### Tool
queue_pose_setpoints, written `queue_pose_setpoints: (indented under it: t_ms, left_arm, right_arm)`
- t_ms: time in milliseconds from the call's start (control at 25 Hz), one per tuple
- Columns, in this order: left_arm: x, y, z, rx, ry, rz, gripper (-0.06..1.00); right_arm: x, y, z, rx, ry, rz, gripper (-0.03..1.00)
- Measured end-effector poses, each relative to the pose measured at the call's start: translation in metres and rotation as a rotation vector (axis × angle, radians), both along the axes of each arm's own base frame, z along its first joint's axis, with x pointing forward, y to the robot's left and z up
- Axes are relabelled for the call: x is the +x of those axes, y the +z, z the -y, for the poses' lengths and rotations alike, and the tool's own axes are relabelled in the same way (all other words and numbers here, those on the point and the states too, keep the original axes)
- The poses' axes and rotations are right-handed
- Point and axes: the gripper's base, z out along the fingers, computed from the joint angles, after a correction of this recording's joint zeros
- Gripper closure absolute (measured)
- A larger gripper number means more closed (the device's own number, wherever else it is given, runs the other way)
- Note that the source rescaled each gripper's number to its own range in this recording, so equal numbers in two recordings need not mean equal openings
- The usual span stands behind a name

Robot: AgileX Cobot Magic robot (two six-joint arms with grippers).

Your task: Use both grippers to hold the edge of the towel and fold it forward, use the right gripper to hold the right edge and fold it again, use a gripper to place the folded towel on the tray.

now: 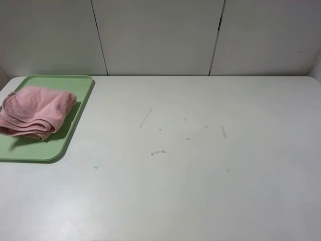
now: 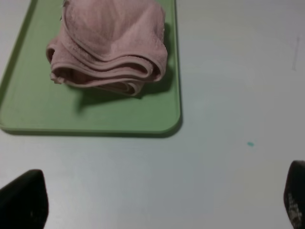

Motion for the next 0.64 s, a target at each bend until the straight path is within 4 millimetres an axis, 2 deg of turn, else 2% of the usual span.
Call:
queue_pose_setpoints:
  t_ms: [640]
  left_arm:
    - [0.0,0.0,0.0,0.0,0.0,0.0,-0.05]
  right_arm:
    - [0.0,0.0,-0.0001,0.001,0.0,0.0,-0.03]
